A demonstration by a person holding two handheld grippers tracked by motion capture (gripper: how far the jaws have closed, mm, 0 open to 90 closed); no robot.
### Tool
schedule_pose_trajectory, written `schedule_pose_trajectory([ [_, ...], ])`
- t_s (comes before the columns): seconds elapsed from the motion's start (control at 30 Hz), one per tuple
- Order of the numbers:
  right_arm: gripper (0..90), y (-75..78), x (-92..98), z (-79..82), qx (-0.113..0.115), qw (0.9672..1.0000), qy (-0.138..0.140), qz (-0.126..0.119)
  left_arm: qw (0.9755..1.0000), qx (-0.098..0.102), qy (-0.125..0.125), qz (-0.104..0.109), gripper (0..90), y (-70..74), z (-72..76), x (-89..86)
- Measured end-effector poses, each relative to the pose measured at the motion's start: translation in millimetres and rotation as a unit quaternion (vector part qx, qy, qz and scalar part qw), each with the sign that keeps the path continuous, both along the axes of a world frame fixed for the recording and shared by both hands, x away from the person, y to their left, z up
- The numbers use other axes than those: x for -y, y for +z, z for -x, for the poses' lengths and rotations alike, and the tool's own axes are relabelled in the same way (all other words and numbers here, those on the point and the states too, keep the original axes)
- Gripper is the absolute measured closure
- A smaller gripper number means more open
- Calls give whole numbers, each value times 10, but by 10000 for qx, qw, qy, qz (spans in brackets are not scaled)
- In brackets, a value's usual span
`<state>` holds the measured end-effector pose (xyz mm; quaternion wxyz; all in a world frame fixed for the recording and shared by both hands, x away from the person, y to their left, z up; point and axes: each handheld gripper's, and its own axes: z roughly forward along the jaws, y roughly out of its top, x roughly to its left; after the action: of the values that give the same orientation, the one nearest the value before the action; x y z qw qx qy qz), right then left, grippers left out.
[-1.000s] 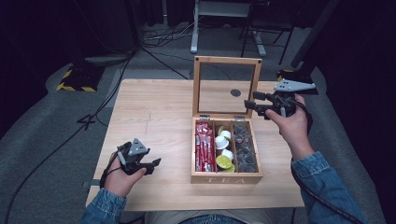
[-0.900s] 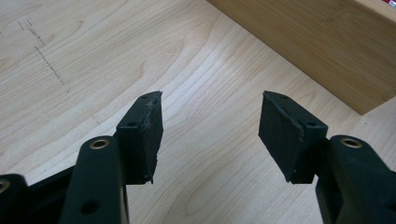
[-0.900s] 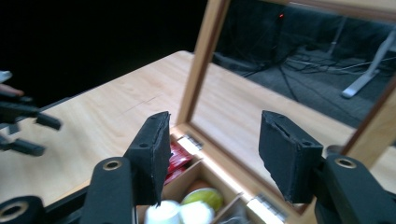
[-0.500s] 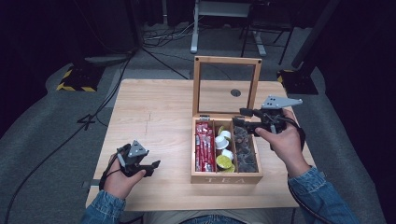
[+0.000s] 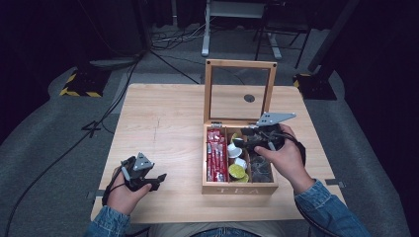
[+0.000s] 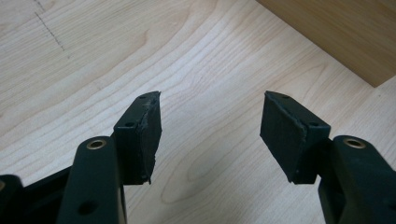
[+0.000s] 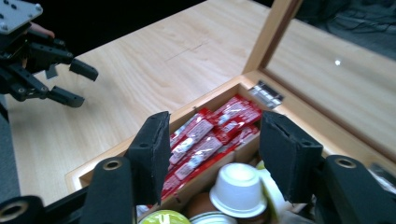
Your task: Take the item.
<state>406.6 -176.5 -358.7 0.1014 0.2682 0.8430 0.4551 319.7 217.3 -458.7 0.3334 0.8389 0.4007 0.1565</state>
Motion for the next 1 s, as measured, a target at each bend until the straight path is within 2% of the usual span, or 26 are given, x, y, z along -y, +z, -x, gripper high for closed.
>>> schedule_pose_trajectory([
  [0.1,462,-70,-87,2,-123,9999,77,15,9999,-75,66,25,388,-37,30,-28],
  [0.27,461,-156,-196,-16,-183,9996,187,100,9999,-122,115,-4,389,-87,17,-52],
  [0.53,458,-330,-328,-20,-335,9988,226,260,9996,-237,106,-95,382,-173,-4,-55],
  [0.67,468,-416,-402,-7,-477,9977,269,390,9995,-291,88,-87,363,-214,-22,-47],
  [1.0,479,-588,-617,19,-593,9942,389,812,9996,-262,74,-117,336,-287,-64,-49],
])
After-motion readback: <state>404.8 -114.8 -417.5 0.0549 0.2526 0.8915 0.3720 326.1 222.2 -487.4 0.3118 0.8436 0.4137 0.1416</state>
